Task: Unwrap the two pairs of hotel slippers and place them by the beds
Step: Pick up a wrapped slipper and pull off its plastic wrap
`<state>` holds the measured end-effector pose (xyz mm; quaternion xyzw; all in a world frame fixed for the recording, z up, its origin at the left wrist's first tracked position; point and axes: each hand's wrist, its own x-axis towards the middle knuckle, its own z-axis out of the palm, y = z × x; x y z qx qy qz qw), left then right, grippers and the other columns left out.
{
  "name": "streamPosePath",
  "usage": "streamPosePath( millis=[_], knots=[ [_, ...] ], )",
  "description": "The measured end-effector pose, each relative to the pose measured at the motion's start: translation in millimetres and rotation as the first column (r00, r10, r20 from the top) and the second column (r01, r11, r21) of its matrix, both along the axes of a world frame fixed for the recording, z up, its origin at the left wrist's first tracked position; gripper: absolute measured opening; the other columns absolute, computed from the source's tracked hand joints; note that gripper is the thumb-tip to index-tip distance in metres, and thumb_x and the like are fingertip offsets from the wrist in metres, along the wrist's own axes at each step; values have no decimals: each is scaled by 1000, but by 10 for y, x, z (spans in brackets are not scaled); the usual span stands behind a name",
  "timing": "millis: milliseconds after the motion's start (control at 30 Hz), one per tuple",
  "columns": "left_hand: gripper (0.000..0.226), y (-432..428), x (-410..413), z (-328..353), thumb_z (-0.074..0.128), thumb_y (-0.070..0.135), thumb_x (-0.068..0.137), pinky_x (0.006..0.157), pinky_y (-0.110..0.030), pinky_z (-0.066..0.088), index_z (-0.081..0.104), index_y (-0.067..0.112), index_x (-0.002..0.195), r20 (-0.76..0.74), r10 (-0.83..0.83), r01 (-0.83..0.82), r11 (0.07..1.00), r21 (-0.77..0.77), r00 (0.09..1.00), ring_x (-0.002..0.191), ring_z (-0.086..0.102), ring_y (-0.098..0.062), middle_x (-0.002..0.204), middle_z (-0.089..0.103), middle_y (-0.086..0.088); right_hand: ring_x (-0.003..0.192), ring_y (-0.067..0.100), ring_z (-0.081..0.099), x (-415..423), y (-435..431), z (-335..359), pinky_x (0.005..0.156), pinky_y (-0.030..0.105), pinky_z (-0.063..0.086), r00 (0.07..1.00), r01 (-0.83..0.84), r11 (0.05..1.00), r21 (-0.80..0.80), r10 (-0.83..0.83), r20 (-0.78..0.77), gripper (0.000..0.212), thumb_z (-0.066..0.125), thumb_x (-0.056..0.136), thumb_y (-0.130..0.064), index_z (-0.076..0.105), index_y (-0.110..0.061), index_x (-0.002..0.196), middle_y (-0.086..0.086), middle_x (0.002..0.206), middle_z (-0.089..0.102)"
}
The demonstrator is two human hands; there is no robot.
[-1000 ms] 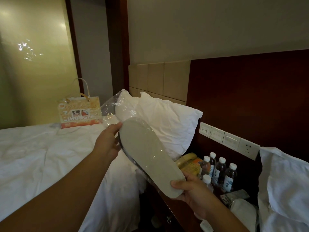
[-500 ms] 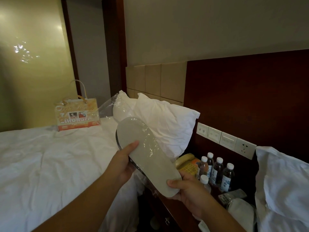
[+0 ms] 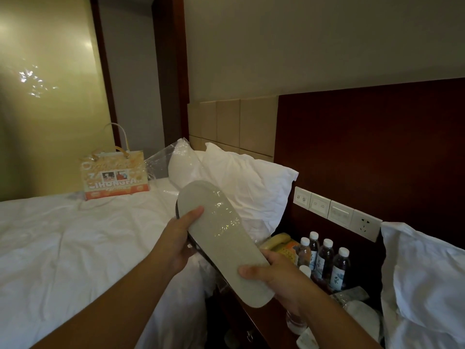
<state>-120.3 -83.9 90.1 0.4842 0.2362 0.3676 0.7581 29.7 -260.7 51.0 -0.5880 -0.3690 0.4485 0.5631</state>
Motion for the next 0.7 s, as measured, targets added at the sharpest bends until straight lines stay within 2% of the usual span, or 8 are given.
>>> streamPosePath(
  millis=[133,200,333,367,433,500,600,700],
  knots=[
    [55,126,-70,53,79,36,70,64,-39,58,63,15,118,-28,-18,18,1000,-18,999,101,68,-34,110,72,-13,93,25,73,4,-25,7,72,34,58,999,-13,1000,-8,13,34,54,92,58,-29,71,-25,107,6,103,76],
    [52,201,-86,78,78,33,72,62,-40,57,63,11,117,-50,2,-2,1000,-6,999,102,67,-36,112,71,-16,95,26,72,15,-54,-10,75,35,58,998,-29,999,-21,30,51,53,91,58,-30,72,-24,108,6,104,76],
    [25,403,-145,125,76,31,76,76,-41,56,71,17,96,13,185,-184,981,-64,983,97,65,-27,118,69,-6,96,29,72,65,-109,-45,78,39,58,997,-27,999,-42,30,75,55,92,58,-28,72,-19,108,9,105,75],
    [28,443,-164,134,77,33,75,77,-40,55,71,20,99,28,201,-198,977,-85,979,98,65,-25,121,67,-4,96,30,72,75,-119,-48,80,42,58,996,-25,999,-47,29,85,56,91,58,-28,72,-18,109,10,105,75],
    [58,469,-197,115,81,47,66,80,-44,55,62,26,118,8,162,-161,982,-96,987,107,61,-26,125,62,-2,97,31,71,97,-128,-54,85,46,57,995,-18,998,-52,23,94,58,92,57,-29,72,-18,110,10,106,75],
    [77,407,-196,24,85,56,52,78,-49,56,58,32,120,-49,74,-79,989,-124,996,107,61,-30,120,61,-4,96,31,72,135,-124,-55,86,48,57,996,-3,999,-51,7,89,57,92,55,-30,73,-19,108,10,105,75],
    [64,252,-168,-204,86,49,51,72,-47,58,65,24,107,-61,-54,46,990,-135,997,90,69,-30,100,70,-10,95,32,72,151,-115,-49,87,50,57,996,14,999,-51,-10,88,59,93,54,-32,73,-18,108,11,104,75],
    [46,191,-95,-312,81,40,67,71,-41,59,69,17,105,-68,-26,19,995,-100,997,84,72,-26,89,76,-5,96,31,71,150,-122,-82,89,51,56,996,18,998,-62,-12,94,62,93,54,-32,71,-17,110,10,105,75]
  ],
)
